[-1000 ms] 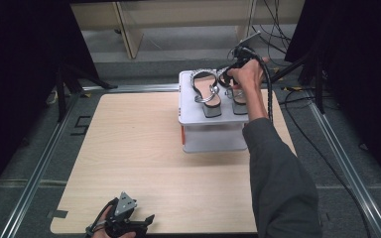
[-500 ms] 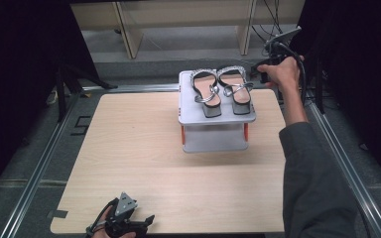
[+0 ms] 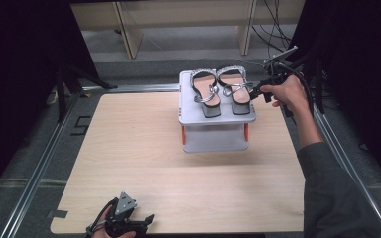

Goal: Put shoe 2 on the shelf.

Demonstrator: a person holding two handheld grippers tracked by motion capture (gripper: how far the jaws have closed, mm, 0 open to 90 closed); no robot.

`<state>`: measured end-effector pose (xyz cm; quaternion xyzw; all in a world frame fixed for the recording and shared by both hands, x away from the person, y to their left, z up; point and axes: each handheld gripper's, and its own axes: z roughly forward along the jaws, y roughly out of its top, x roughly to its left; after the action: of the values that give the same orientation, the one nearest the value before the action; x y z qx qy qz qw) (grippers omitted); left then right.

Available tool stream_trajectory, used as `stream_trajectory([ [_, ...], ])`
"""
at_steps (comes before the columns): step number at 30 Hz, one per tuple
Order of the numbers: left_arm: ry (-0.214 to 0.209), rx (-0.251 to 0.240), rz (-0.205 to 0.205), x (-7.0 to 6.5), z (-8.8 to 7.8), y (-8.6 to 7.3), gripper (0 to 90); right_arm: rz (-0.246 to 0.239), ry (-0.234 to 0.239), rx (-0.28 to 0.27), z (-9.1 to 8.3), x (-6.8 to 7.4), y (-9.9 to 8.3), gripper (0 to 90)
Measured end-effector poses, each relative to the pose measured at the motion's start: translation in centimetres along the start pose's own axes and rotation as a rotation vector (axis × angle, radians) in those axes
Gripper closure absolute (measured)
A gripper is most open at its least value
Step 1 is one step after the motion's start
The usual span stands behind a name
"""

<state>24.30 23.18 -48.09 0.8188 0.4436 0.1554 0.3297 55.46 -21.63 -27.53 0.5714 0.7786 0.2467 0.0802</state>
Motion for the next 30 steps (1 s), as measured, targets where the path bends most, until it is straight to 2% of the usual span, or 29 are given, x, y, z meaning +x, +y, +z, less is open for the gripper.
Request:
stream_trajectory([
  [2,-0.014,0.009,0.007,0.0,-0.2,0.0,18.3,-0.006,-0.026,0.006,-0.1,0.3,0.1,30.9],
  [3,-0.014,0.022,0.023,0.2,-0.3,0.1,18.3,0.006,-0.034,0.009,-0.1,0.6,0.1,32.6],
  [4,-0.015,0.022,0.027,0.2,-0.3,0.1,18.3,-0.004,-0.023,0.007,-0.2,0.6,0.1,33.7],
  [5,-0.002,0.007,0.010,0.0,0.0,0.0,18.3,-0.013,-0.044,0.001,-0.2,0.9,0.1,33.8],
  [6,-0.007,0.012,0.020,0.1,0.0,0.0,18.3,-0.014,-0.033,-0.001,-0.2,1.0,0.0,33.8],
  [7,-0.007,-0.010,-0.008,-0.1,0.1,0.0,18.3,-0.020,-0.028,0.003,-0.1,1.3,0.0,33.7],
  [8,-0.002,-0.008,-0.007,-0.1,0.1,0.0,18.3,0.000,-0.020,0.008,-0.1,1.7,-0.1,33.7],
  [9,-0.002,-0.007,-0.007,-0.1,0.1,0.0,18.3,-0.035,-0.004,0.004,0.0,1.7,0.0,33.6],
  [11,-0.002,0.016,0.018,0.1,0.0,0.0,18.3,-0.044,0.003,0.007,0.1,2.3,0.0,33.6],
  [13,-0.001,0.013,0.012,0.1,0.0,0.0,18.3,-0.056,-0.004,0.003,0.1,2.5,0.0,33.6],
  [14,-0.002,0.014,0.013,0.1,0.0,0.0,18.3,-0.072,-0.016,-0.002,0.1,2.4,0.0,33.4],
  [15,-0.001,0.018,0.015,0.1,0.0,0.0,18.3,-0.056,-0.011,-0.007,0.2,2.5,-0.1,32.3],
  [16,-0.007,0.010,0.004,0.1,-0.1,0.0,18.3,-0.070,-0.002,-0.004,0.2,2.2,-0.2,30.7],
  [17,-0.017,0.026,0.022,0.2,-0.3,0.1,18.3,-0.057,0.001,-0.005,0.2,2.1,-0.2,29.2],
  [18,-0.017,0.019,0.019,0.2,-0.3,0.1,18.3,-0.068,-0.002,-0.023,0.3,1.9,-0.3,27.7],
  [19,-0.016,0.020,0.018,0.2,-0.3,0.1,18.3,-0.073,0.023,-0.036,0.3,1.6,-0.5,27.4],
  [20,-0.007,0.019,0.020,0.3,-0.2,0.1,18.3,-0.044,0.024,-0.030,0.2,1.7,-0.6,27.4],
  [21,-0.002,-0.007,-0.010,0.1,0.0,0.0,18.3,-0.062,0.029,-0.053,0.1,1.5,-0.8,27.3],
  [22,-0.009,0.011,0.014,0.3,-0.1,0.0,18.3,-0.075,0.035,-0.058,-0.1,1.4,-0.9,26.8],
  [23,-0.017,0.020,0.015,0.4,-0.3,0.0,18.3,-0.076,0.052,-0.061,-0.2,1.2,-1.2,26.4],
  [24,-0.018,0.017,0.013,0.4,-0.2,0.0,18.3,-0.052,0.072,-0.060,-0.5,1.3,-1.5,26.4],
  [25,-0.021,-0.019,-0.028,0.2,0.0,0.0,18.3,-0.080,0.064,-0.081,-0.8,1.0,-1.8,26.2],
  [27,-0.001,0.009,-0.005,0.4,0.0,0.1,18.3,-0.081,0.077,-0.095,-1.3,1.1,-2.4,25.5],
  [28,-0.007,0.011,-0.003,0.4,-0.1,0.1,18.3,-0.080,0.086,-0.098,-1.5,1.2,-2.7,25.5],
  [29,-0.014,0.022,0.011,0.5,-0.3,0.1,18.3,-0.099,0.096,-0.114,-1.8,1.2,-3.2,25.3],
  [30,-0.013,0.022,0.006,0.5,-0.3,0.1,18.3,-0.102,0.103,-0.115,-1.9,1.3,-3.6,24.8],
])
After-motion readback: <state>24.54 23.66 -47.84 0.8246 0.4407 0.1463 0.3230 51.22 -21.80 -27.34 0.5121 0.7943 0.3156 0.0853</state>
